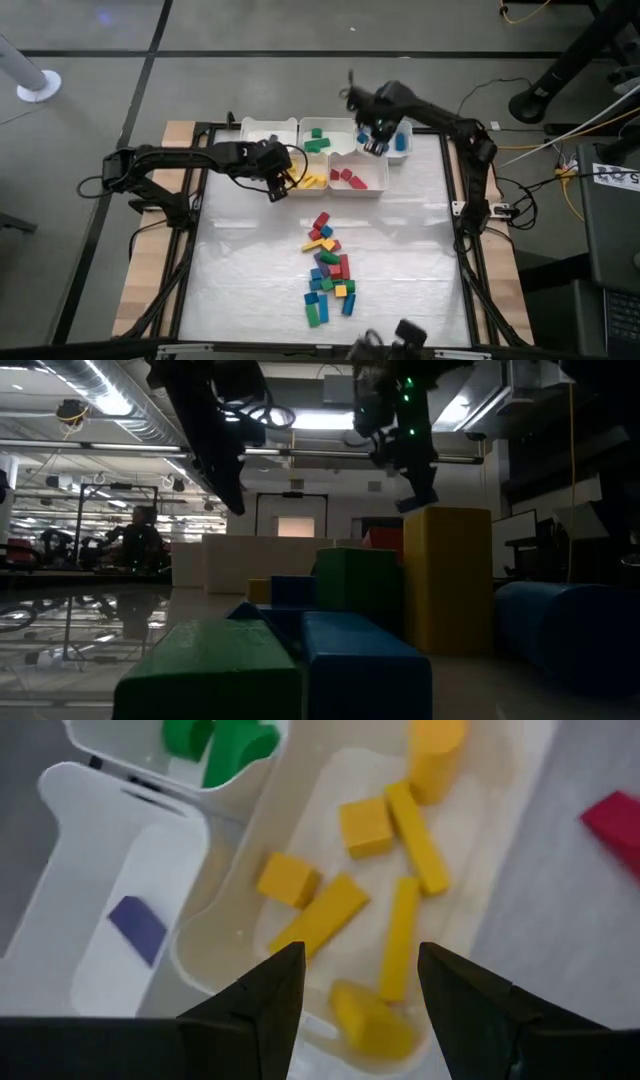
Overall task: Sort blocks
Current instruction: Put the blue block into the top right bin, then put the yellow block into the bottom left bin
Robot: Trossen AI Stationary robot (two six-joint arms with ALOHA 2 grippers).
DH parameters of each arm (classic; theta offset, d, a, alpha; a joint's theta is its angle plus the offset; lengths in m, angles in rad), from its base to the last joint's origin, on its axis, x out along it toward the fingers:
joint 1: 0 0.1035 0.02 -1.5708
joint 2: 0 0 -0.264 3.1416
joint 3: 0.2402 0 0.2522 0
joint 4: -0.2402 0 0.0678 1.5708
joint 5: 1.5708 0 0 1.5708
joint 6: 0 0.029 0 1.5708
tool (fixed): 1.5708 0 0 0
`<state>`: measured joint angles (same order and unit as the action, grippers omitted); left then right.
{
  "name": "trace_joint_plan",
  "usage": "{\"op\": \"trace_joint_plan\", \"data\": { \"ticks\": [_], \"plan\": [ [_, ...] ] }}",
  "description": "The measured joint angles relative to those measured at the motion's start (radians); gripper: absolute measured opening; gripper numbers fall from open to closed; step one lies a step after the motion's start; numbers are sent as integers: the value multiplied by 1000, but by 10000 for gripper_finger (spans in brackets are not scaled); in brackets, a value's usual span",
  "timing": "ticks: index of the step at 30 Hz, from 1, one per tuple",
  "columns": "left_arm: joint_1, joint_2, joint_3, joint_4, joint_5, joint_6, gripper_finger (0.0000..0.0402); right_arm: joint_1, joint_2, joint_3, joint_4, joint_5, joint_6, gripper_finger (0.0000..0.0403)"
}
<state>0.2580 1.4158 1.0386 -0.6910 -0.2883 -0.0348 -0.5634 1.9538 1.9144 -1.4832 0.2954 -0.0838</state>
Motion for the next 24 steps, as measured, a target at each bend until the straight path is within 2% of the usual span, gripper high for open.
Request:
{"op": "trace_joint_plan", "data": {
  "ticks": [6, 10, 20, 24],
  "plan": [
    [-89, 0, 0, 48, 68, -69, 184, -133, 7, 0, 72, -171, -1, 70],
    [-154, 0, 0, 90, 117, -144, 184, -166, 15, 0, 89, -208, -11, 74],
    [-337, 0, 0, 167, 158, -391, 184, -163, 26, 0, 107, -202, -55, 160],
    [-407, 13, 0, 204, 149, -460, 184, -164, 26, 0, 105, -201, -54, 178]
  ]
}}
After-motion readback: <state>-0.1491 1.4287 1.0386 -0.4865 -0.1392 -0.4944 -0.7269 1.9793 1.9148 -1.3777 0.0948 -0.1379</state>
